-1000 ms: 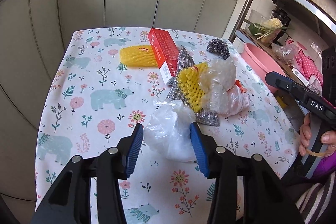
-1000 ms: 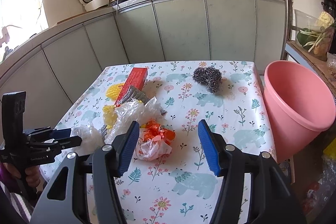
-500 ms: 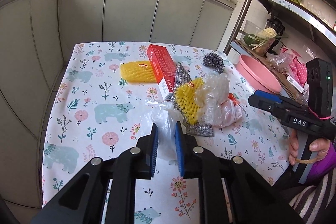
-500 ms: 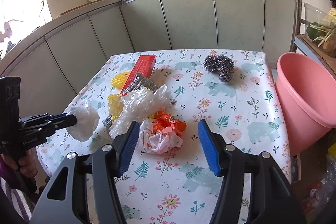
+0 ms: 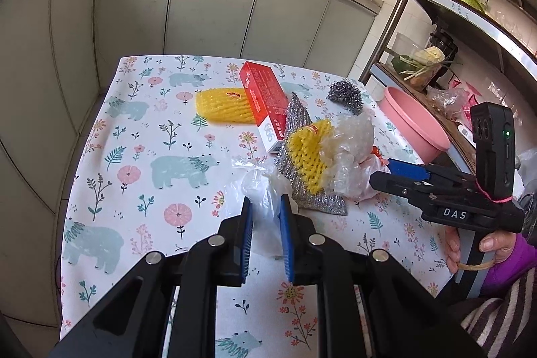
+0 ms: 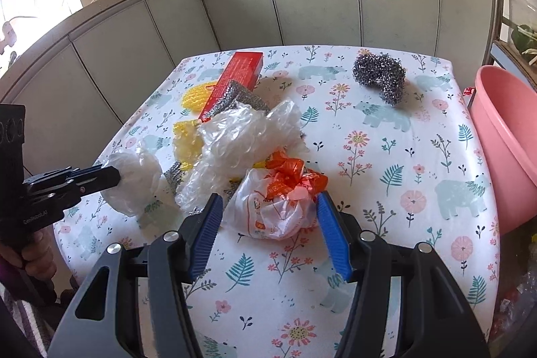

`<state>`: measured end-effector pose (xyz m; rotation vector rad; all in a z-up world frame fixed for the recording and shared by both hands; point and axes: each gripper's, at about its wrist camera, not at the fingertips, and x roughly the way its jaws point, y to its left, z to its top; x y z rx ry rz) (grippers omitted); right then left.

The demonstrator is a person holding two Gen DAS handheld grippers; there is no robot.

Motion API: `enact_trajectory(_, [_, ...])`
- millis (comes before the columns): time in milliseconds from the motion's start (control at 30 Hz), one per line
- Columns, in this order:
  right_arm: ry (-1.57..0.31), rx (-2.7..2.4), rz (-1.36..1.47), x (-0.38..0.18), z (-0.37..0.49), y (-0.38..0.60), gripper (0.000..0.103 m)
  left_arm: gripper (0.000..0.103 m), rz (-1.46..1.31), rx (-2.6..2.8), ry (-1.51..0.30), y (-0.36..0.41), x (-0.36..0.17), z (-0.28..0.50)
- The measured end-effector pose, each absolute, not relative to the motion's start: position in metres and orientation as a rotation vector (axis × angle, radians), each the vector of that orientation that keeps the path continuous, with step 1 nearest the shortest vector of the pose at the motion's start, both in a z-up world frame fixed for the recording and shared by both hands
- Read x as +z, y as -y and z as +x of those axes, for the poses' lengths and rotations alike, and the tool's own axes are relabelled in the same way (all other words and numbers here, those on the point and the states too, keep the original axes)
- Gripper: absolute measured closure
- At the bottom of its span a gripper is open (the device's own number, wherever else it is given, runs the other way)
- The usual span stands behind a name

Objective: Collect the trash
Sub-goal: 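Grasp the white plastic bag with orange ribbon using the right gripper, then carry the clear bag and white ribboned bag over the pink bucket with both grippers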

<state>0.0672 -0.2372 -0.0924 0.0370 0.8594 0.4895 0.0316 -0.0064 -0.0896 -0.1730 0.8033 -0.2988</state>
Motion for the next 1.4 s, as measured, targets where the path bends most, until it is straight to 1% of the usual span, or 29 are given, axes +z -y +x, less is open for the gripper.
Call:
enact_trajectory(633, [-0.852,0.458,0.042,-0.097,0.073,0.244,0.044,0.089,-0.182,-0.298,-0.803,0.004,-0.090,0.031])
enact_trajectory(667, [-0.852,0.462,0.055,-0.097,0.073,0.246,0.049,0.089,-0.181,-0.298,-0.802,0.004,-0.089,0.030])
enact_trajectory(700, [-0.851,0.465,0.057,-0.097,0.073,0.247,0.056,0.089,-0.181,-0.298,-0.802,0.004,-0.089,0.030])
enact_trajectory(733, [-0.851,0.460,0.049,-0.097,0.073,0.248,0.059,0.088,-0.179,-0.298,-0.801,0.005,-0.089,0.030])
enact_trajectory(900, [-0.845,0.457,0.043,-0.094,0.070,0.251,0.065,0.089,-0.175,-0.297,-0.791,0.006,-0.085,0.028])
enact_trajectory(1200, [-0.799,0.421,0.020,-0.082,0.058,0.265,0.067,0.089,-0.162,-0.305,-0.768,0.008,-0.075,0.027])
enact_trajectory(1400, [-0.726,0.329,-0.018,-0.070,0.049,0.282,0.067,0.089,-0.147,-0.316,-0.755,0.014,-0.070,0.027])
